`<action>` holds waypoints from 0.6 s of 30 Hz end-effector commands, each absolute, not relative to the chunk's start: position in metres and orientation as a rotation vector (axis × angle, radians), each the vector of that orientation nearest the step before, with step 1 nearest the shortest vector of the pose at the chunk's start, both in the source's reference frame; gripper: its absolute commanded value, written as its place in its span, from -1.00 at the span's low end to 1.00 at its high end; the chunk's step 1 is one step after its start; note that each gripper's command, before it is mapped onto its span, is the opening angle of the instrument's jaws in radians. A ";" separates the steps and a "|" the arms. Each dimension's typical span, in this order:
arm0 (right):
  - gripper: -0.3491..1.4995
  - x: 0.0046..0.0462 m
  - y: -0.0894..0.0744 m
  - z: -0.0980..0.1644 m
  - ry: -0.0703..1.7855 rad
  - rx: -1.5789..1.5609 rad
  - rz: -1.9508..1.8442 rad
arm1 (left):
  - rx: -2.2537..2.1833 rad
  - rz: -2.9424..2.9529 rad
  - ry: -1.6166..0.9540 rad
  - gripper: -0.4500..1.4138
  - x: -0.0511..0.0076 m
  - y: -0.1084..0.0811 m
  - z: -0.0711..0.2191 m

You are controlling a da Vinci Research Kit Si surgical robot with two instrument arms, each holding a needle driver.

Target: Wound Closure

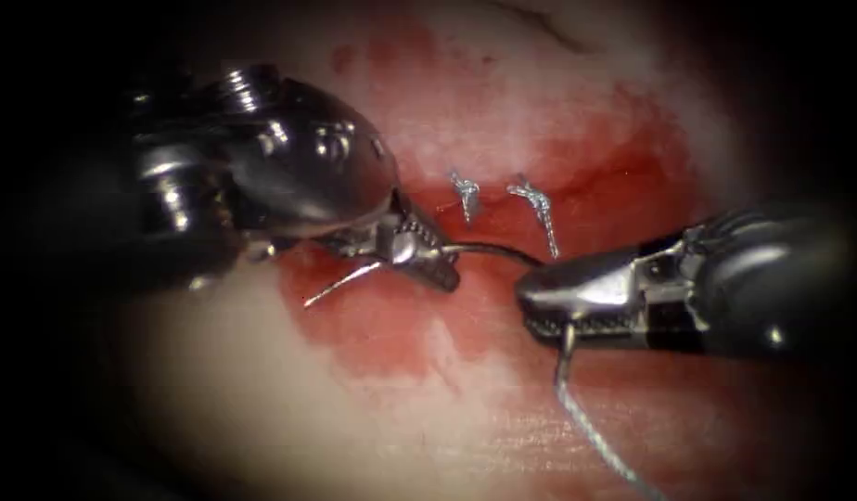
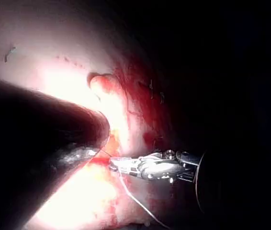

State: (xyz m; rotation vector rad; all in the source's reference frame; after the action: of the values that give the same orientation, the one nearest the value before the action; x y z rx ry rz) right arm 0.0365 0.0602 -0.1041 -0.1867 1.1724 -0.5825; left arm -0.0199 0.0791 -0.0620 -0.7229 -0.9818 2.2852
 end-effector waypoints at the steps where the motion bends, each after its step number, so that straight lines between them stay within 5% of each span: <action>1: -1.00 0.0375 0.060 -0.104 1.176 -0.190 -0.582 | -0.711 2.255 -0.985 -0.89 -0.0204 0.080 -0.062; 6: -1.00 0.0375 0.061 -0.104 1.183 -0.123 -0.483 | -0.700 2.154 -0.988 -0.89 -0.0208 0.079 -0.061; 12: -0.15 0.0373 0.061 -0.104 1.203 -0.039 -0.301 | -0.809 2.060 -0.962 -0.89 -0.0209 0.079 -0.061; 16: -0.26 0.0363 0.062 -0.103 1.218 0.094 -0.047 | -0.903 1.976 -0.933 -0.89 -0.0208 0.078 -0.060; 18: -0.11 0.0359 0.062 -0.103 1.211 0.093 0.019 | -0.954 1.939 -0.917 -0.89 -0.0207 0.077 -0.060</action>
State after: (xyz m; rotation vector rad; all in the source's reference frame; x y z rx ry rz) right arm 0.0352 0.0619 -0.1032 0.1033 1.2109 0.0507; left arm -0.0202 0.0760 -0.0602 -0.9724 -0.9105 1.9159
